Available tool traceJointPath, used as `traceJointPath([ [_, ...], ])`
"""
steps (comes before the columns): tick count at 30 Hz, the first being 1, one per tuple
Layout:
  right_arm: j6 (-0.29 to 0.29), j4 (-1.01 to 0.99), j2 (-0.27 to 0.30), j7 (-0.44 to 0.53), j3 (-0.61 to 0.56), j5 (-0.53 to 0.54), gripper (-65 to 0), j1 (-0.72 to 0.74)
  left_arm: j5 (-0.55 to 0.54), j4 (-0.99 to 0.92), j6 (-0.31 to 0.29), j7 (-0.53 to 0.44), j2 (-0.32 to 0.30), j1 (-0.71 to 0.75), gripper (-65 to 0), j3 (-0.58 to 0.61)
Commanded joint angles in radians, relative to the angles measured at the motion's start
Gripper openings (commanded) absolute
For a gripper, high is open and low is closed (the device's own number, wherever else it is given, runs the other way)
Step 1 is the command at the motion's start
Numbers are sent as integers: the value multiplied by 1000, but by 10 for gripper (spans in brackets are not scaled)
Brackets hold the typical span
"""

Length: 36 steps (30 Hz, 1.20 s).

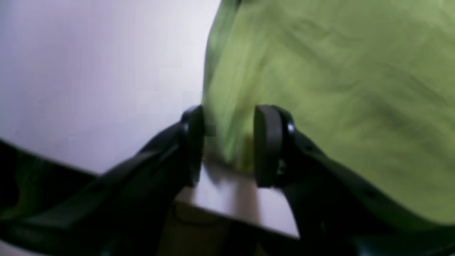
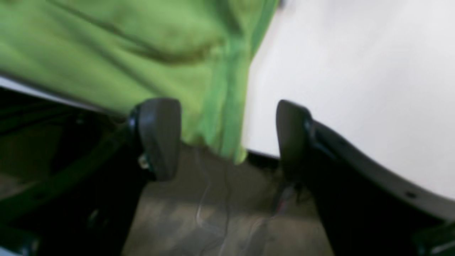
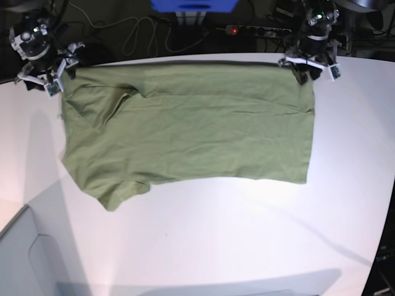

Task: Fold the T-shirt properly
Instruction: 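Open both grippers and release the shoulder edge, then move both grippers along the shirt's sides toward the hem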

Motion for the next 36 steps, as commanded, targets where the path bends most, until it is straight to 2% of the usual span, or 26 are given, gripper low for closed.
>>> traceJointPath([
  [1,16,46,-10,12,19,2,-246,-7,-3,34,1,-17,-6,10,-411,-5],
  [5,16,113,-34,6,7,-1,-248,-15,-3,88,4,-17,-6,24,-352,-6],
  [7,16,112,-31,5,-41,-2,-279,-9,-3,97,4,-17,-6,24,-328,-6],
  [10,16,93,-33,5,-118,-2,-411,10,-3,97,4,-17,-4,15,-306,-37],
  [13,16,63,-36,-8,-180,-4,-628,42,-3,97,4,-17,-4,7,-304,-48],
  [14,16,49,-38,-20,-197,-4,-650,56,-3,97,4,-17,-4,0,-304,-49],
  [17,16,7,-38,-54,-248,-4,-628,109,-2,94,1,-17,-12,-8,-304,-62],
  [20,15,-36,-38,-54,-280,-4,-650,141,-2,88,-1,-17,-6,-36,-302,-92],
  [26,15,-69,-38,-54,-358,-4,-650,191,-2,84,-1,-16,-6,-91,-302,-138],
  [32,15,-74,-39,-55,-432,-4,-650,252,3,84,-1,-16,-6,-137,-301,-140],
  [36,15,-123,-62,-55,-441,-5,-650,306,3,84,-1,-16,-6,-162,-301,-134],
])
